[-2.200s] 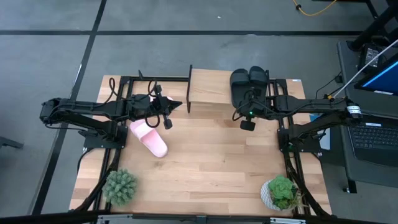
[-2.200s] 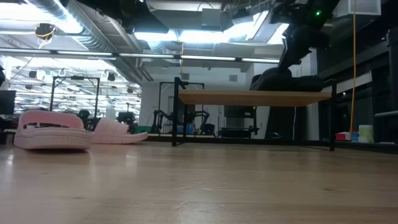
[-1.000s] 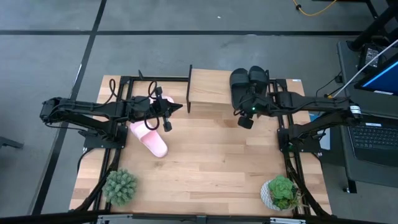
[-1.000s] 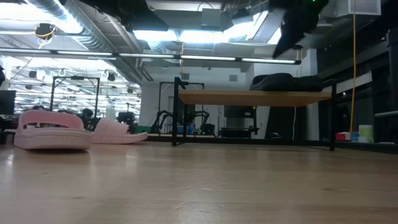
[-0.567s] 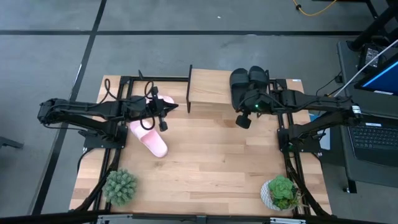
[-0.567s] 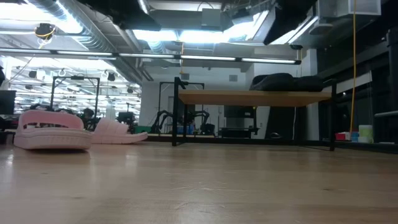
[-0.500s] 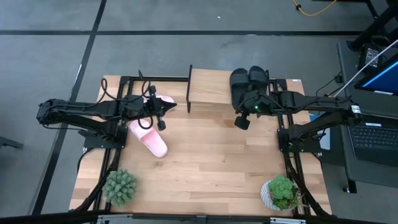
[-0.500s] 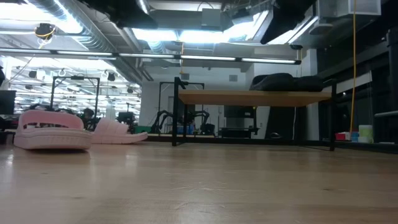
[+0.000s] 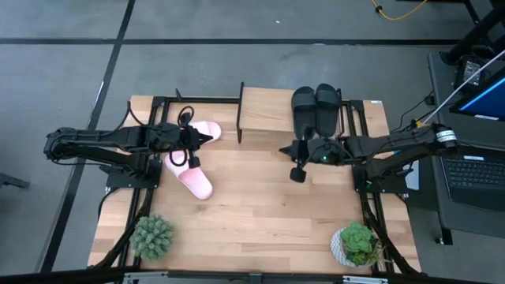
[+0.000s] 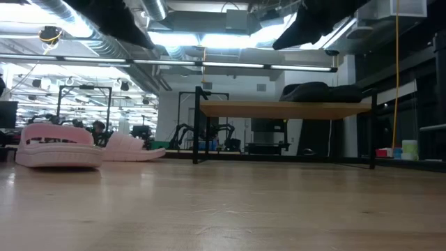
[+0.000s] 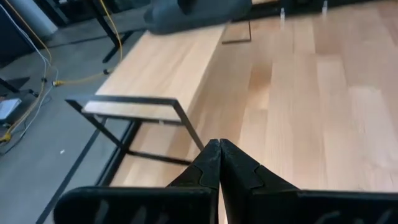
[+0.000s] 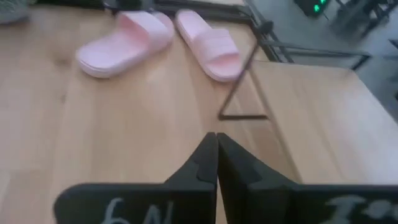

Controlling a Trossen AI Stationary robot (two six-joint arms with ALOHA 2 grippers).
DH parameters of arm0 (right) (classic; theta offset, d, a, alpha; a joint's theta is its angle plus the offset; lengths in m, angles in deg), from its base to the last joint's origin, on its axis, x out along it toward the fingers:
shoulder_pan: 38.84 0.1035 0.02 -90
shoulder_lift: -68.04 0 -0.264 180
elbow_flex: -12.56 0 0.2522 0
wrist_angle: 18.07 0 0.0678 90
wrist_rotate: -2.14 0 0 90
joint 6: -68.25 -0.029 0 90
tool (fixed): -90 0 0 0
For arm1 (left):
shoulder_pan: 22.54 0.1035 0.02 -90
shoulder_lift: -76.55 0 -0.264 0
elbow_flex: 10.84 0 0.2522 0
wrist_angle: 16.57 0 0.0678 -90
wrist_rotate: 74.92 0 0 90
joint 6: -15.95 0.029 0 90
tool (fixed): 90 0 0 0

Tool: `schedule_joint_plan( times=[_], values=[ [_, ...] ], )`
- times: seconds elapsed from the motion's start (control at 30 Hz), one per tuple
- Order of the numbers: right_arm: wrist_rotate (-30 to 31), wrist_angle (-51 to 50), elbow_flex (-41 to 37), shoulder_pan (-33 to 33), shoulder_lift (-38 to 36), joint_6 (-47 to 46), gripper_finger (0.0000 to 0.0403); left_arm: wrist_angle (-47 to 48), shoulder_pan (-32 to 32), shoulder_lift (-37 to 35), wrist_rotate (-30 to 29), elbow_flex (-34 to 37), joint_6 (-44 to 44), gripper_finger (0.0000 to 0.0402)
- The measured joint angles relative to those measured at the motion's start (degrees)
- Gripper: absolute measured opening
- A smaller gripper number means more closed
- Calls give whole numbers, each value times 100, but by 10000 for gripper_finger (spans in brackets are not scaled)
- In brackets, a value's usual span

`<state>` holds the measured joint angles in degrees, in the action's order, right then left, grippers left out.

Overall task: Pick and place slides into the shelf
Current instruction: Put the top pink slides on the shelf

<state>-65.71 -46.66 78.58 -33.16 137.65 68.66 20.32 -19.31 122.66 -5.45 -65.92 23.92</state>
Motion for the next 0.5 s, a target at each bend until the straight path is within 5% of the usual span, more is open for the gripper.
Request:
schedule_joint_plan(
  times=[0.13,0.37,0.5],
  values=[
    [1,614,-385,140,0,1,16,223,0,0,-179,0,-222,0],
    [-132,1100,-756,155,0,-15,4,777,2,0,-1786,-2,-652,0],
    [-136,1209,-797,143,0,-12,13,971,104,0,-2207,-3,-1603,0]
  ],
)
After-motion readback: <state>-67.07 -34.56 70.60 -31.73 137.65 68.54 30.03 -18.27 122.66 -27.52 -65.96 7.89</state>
